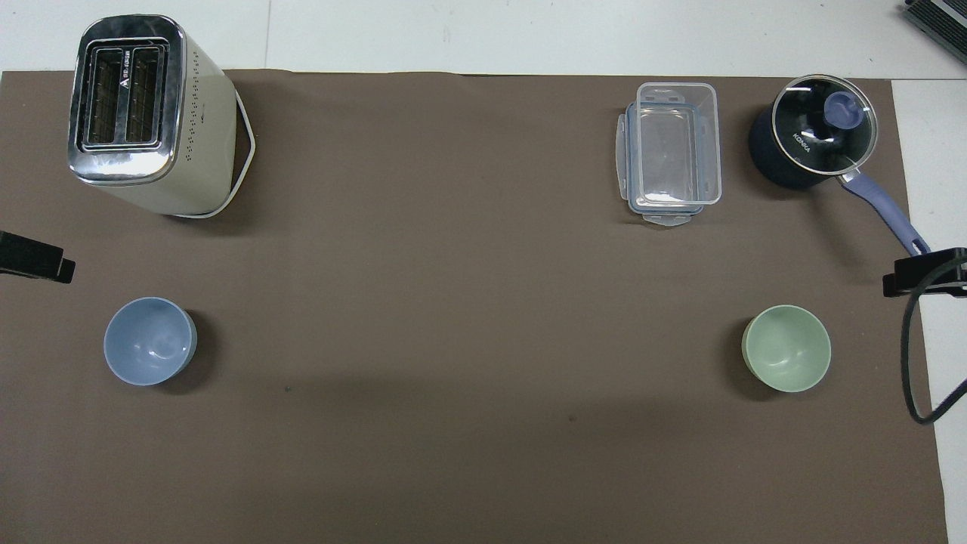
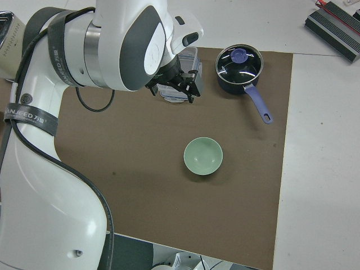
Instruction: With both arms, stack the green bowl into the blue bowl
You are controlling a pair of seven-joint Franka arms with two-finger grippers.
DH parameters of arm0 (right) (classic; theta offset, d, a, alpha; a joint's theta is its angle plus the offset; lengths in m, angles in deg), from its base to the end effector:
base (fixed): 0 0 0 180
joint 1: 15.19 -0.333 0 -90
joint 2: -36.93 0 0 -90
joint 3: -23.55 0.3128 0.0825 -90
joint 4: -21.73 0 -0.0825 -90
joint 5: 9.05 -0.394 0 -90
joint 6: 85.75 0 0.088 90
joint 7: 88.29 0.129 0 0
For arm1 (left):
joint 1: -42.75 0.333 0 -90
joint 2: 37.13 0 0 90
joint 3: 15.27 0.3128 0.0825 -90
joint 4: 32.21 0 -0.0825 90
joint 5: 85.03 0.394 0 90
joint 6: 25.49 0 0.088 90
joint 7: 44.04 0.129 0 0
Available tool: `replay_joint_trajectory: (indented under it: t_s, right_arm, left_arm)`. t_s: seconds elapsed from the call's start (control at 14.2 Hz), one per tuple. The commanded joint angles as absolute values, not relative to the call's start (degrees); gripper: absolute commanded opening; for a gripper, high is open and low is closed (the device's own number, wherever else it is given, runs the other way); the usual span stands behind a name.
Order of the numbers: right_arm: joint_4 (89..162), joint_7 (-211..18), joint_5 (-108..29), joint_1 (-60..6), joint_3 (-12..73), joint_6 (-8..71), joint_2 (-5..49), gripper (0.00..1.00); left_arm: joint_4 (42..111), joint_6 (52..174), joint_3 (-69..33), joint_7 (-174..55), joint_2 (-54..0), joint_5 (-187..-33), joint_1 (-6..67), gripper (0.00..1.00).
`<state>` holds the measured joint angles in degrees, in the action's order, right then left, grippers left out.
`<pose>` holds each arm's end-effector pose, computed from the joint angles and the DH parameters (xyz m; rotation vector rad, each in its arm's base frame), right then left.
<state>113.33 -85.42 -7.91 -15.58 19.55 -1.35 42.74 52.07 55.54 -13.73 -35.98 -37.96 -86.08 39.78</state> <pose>0.5209 -0.0375 0.6325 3.1236 -0.1788 -0.0385 0.5422 -0.0160 0.6413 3.1090 -0.2620 -0.0641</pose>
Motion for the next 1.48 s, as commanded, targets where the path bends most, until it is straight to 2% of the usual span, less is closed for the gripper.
replay_joint_trajectory:
  t_s: [0.0,1.13,1.41]
  right_arm:
    - [114.63,-86.18,-8.52,-15.19,19.77,-0.32,43.78,1.00]
    - [114.63,-86.18,-8.52,-15.19,19.77,-0.32,43.78,1.00]
    - [114.63,-86.18,-8.52,-15.19,19.77,-0.32,43.78,1.00]
  left_arm:
    - [51.81,54.57,-13.78,-36.31,-38.37,-85.38,39.85,1.00]
    - [51.90,53.69,-13.78,-35.96,-38.45,-85.38,39.94,1.00]
    - [54.09,54.49,-13.69,-35.95,-39.95,-85.47,39.94,1.00]
